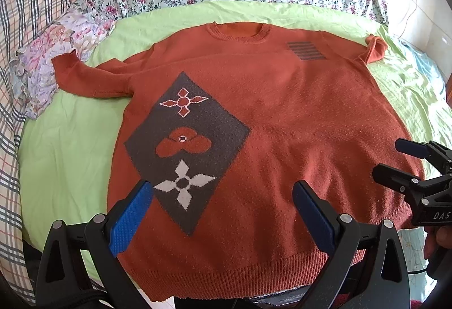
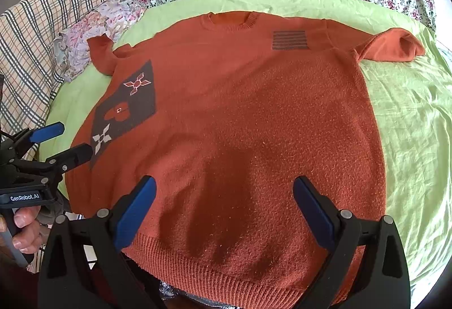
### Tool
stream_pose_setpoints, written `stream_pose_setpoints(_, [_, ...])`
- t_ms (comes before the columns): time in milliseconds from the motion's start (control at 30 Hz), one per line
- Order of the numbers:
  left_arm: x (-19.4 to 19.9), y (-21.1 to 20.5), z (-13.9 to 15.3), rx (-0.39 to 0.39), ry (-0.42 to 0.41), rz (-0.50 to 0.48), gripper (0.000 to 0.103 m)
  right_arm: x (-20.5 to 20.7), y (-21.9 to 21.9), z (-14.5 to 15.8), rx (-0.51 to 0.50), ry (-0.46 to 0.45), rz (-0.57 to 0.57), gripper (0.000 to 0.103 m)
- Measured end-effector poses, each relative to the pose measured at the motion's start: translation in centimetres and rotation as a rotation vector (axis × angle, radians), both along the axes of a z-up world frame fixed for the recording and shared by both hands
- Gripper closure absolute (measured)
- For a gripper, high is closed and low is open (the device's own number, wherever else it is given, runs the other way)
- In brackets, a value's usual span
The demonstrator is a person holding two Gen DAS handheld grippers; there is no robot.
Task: Fold small clothes
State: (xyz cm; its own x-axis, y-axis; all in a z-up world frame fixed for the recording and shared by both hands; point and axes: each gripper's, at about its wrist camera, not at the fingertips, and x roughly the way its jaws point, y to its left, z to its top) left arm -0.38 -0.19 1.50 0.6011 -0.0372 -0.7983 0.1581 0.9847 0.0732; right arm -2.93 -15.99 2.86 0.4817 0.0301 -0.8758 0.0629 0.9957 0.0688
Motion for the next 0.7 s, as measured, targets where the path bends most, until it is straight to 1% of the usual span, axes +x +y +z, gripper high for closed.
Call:
stream_pose_setpoints(33, [0.1,0.1,-0.1,-0.016,0.017,-0.001,0.003,-0.1,0.0,0.0,-0.008,-0.020,0.001,0.005])
stream_pose_setpoints(100, [0.2,0.1,-0.2,-0.016,0.021,0.001,0.003,-0.2,0.0,0.0,-0.025,-0.056,0.001,0.005])
stream_pose_setpoints(200, [0.4,0.2,-0.3,-0.016,0.027,0.002,0.003,-0.1,-0.2,0.0,-0.019,-0.067,-0.003,0.005])
stream_pose_setpoints(367, [1.0,0.1,-0.9,-0.003,0.038,0.003,0.003,0.2,-0.7,-0.2,-0.017,-0.067,-0.011,0.005])
stream_pose_setpoints(433, [1.2,0.2,-1.0,-0.012,0.043,0.003,0.003,0.3,-1.0,-0.3,-0.017,-0.067,-0.015,0.005])
stream_pose_setpoints(500, [1.5,0.2,-1.2,-0.020,0.049,0.002,0.003,0.4,-1.6,-0.4,0.016,-0.064,-0.025,0.005])
stream_pose_setpoints(567, [1.8,0.3,-1.3,-0.033,0.052,0.000,0.003,0.6,-2.1,-0.5,0.023,-0.062,-0.038,0.006])
stream_pose_setpoints(700, [2.7,-0.2,-1.5,-0.017,0.050,-0.004,0.003,0.7,-3.5,-0.3,0.033,-0.070,-0.074,0.005])
